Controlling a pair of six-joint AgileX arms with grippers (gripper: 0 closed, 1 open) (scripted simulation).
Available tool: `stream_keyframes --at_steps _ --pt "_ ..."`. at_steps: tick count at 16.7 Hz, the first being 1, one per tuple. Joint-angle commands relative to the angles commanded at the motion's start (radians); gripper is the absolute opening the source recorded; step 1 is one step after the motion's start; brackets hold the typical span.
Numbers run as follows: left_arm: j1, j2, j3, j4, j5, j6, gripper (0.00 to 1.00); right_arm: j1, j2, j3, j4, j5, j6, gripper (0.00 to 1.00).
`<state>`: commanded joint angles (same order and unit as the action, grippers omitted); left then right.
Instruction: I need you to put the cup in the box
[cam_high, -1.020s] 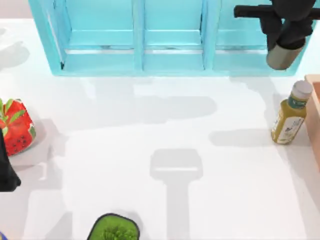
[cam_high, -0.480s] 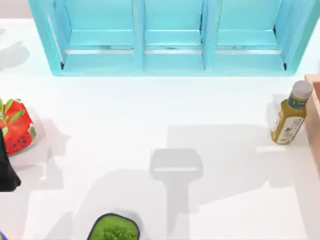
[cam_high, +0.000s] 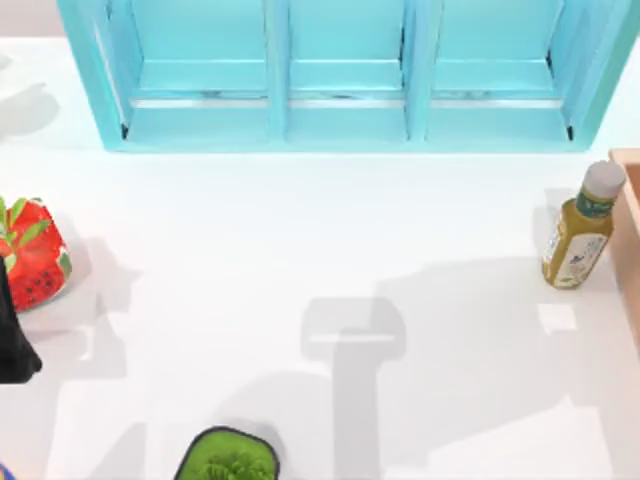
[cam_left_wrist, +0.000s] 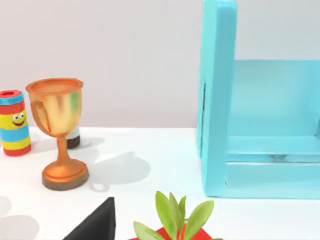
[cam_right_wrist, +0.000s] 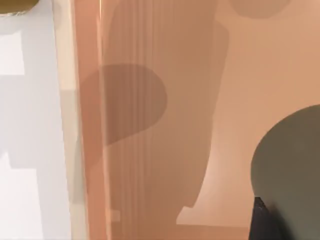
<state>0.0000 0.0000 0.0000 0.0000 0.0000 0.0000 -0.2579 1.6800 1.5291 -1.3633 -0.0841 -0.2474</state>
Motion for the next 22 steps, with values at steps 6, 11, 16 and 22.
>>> stream_keyframes --at_steps 6,11,16,22 --pt "0.000 0.000 0.000 0.000 0.000 0.000 1.00 -0.009 0.015 -0.137 0.154 0.000 -0.006 0.00" --pt "0.000 0.000 0.000 0.000 0.000 0.000 1.00 -0.015 0.025 -0.225 0.253 -0.002 -0.013 0.00" --pt "0.000 0.000 0.000 0.000 0.000 0.000 1.00 -0.015 0.025 -0.225 0.253 -0.002 -0.013 0.23" --pt "0.000 0.000 0.000 0.000 0.000 0.000 1.00 -0.015 0.025 -0.225 0.253 -0.002 -0.013 0.68"
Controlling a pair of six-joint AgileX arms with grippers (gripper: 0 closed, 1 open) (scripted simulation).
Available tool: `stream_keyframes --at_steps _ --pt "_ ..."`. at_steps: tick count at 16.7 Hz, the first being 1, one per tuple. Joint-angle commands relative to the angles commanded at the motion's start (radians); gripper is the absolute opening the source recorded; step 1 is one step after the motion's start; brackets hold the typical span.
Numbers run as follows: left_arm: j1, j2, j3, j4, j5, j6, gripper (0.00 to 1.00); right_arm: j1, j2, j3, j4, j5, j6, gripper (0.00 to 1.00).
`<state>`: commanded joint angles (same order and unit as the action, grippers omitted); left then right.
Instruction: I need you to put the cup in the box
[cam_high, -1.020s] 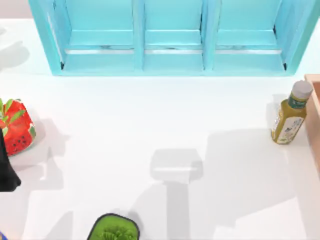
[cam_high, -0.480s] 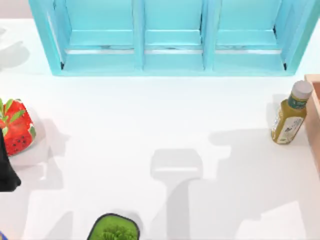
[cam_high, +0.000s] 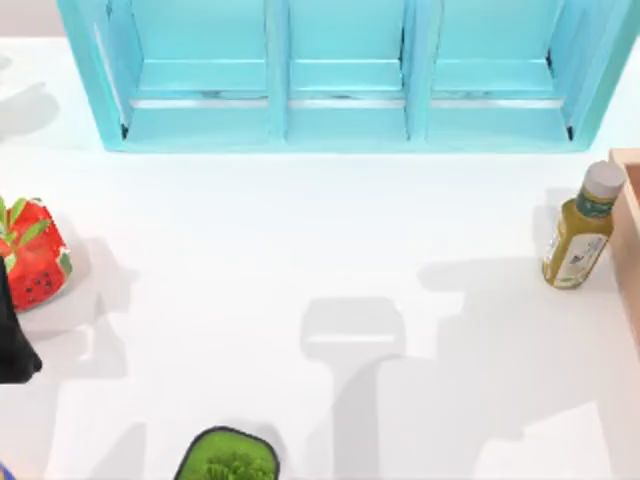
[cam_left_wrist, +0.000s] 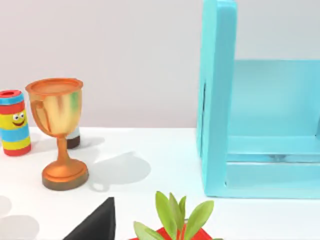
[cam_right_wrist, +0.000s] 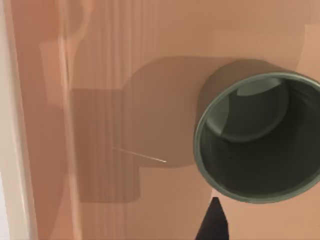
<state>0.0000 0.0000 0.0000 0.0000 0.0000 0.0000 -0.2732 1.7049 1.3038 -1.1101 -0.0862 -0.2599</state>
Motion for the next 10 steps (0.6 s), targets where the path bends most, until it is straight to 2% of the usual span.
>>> stream_keyframes --at_steps 4,10 --pt "0.000 0.000 0.000 0.000 0.000 0.000 1.00 0.000 0.000 0.000 0.000 0.000 0.000 0.98" --pt "0.000 0.000 0.000 0.000 0.000 0.000 1.00 0.000 0.000 0.000 0.000 0.000 0.000 1.00"
